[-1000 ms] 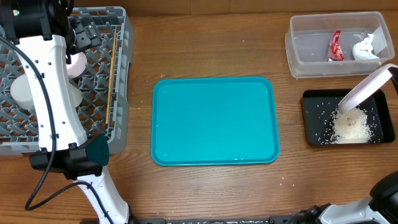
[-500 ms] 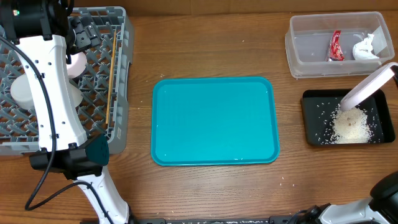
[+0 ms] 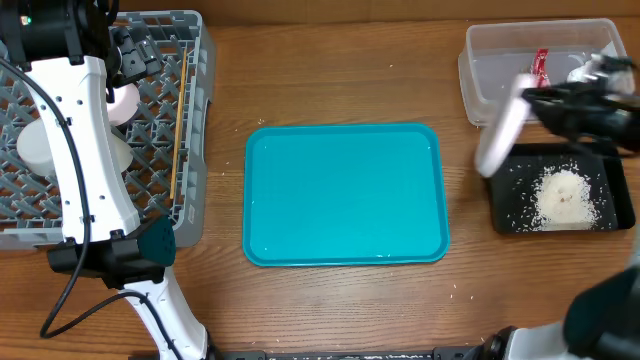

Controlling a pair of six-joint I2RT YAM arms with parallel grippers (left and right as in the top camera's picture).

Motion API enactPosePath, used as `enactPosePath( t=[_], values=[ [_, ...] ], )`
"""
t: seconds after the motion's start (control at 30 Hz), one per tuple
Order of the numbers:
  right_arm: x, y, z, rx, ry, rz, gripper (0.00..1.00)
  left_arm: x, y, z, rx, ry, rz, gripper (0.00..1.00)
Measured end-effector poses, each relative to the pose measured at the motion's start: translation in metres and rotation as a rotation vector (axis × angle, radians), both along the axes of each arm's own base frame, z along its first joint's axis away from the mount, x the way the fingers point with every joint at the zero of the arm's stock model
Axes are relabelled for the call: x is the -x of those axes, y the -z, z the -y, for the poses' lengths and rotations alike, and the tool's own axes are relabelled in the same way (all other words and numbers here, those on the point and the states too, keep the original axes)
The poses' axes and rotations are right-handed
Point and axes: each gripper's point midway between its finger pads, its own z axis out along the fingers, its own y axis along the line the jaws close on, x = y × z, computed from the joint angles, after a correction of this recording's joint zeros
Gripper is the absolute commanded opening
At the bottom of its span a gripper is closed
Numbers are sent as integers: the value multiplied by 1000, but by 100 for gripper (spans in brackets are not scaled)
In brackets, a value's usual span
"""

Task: Sort waste into correct bins and load items into the dishwasher
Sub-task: 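Tilt the plate with the right gripper to pour rice onto the black tray, then set the empty plate back on the teal tray and withdraw the right gripper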

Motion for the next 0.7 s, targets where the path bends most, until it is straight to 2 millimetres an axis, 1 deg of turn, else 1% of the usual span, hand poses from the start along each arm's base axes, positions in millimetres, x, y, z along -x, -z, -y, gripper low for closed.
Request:
enactPosePath(
  t=[0.03,0.07,0.1,0.17,0.2,0.23,0.3,0.33,0.37,0.4,0.5,0.57,0.63,0.67,0.7],
  values=[
    [3,-4,-18,54,-32,17,4,0,0,0,0,0,0,100],
    [9,-10,-42,125,-71,44,4,0,0,0,0,0,0,99],
    [13,-13,-56,165,-98,62,4,0,0,0,0,0,0,100],
    [26,-17,-96,263,-174,101,4,0,0,0,0,0,0,100],
    [30,-17,-112,299,-204,114,4,0,0,0,0,0,0,100],
    [34,-14,-132,342,-244,131,4,0,0,0,0,0,0,100],
    [35,-6,-169,415,-313,181,4,0,0,0,0,0,0,100],
    [35,0,-194,447,-356,212,4,0,0,0,0,0,0,100],
    [37,5,-210,467,-384,230,4,0,0,0,0,0,0,100],
    [38,14,-232,486,-414,246,4,0,0,0,0,0,0,100],
    [49,45,-287,529,-496,249,4,0,0,0,0,0,-1,100],
    [60,73,-326,558,-558,248,4,0,0,0,0,0,0,100],
    [74,105,-355,601,-606,222,4,0,0,0,0,0,0,100],
    [82,121,-364,632,-622,199,4,0,0,0,0,0,0,100],
    [87,135,-369,661,-629,177,11,0,0,0,0,0,0,100]
  ],
)
